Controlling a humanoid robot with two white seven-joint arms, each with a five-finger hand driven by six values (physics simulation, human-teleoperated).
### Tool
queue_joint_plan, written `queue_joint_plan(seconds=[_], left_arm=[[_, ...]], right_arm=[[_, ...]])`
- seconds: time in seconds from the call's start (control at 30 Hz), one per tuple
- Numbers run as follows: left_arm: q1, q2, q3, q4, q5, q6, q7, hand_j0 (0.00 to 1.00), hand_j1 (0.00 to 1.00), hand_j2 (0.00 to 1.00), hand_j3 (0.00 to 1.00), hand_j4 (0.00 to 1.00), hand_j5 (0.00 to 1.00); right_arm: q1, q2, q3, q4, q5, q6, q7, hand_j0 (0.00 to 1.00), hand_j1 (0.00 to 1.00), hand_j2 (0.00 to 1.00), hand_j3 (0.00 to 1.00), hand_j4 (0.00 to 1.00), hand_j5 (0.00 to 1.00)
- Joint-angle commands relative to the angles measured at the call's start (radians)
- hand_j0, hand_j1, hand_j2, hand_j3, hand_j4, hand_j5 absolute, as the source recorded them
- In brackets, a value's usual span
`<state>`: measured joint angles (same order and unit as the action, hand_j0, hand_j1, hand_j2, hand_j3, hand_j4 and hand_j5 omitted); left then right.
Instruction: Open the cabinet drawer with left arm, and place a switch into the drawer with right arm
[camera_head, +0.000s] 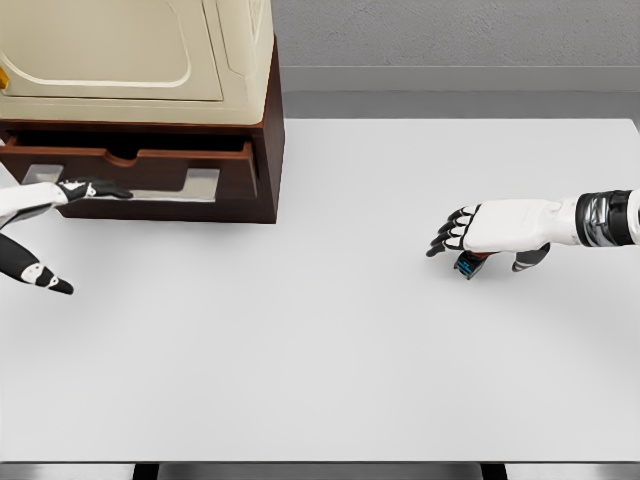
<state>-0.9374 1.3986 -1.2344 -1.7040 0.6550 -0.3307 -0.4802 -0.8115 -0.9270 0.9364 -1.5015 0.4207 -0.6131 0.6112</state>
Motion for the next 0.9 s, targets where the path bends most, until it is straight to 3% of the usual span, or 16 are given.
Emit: queue_joint_plan(seconds=[0.0,0.37,0.87], left_arm=[[0.0,0.016,-0.013,0.007,-0.058,-0.01,-0.014,1.0,1.0,1.0,1.0,1.0,1.0],[0.035,0.053,-0.02,-0.014,-0.057,-0.07,-0.032,1.0,1.0,1.0,1.0,1.0,1.0],[0.037,0.089,-0.057,-0.017,-0.057,-0.148,-0.078,1.0,1.0,1.0,1.0,1.0,1.0]], right_arm=[[0.0,-0.001,-0.001,0.001,-0.002,0.002,0.0,1.0,1.0,1.0,1.0,1.0,1.0],[-0.002,-0.001,0.019,0.001,0.0,0.002,0.0,1.0,1.0,1.0,1.0,1.0,1.0],[-0.009,-0.007,0.012,0.0,0.0,0.002,0.0,1.0,1.0,1.0,1.0,1.0,1.0]])
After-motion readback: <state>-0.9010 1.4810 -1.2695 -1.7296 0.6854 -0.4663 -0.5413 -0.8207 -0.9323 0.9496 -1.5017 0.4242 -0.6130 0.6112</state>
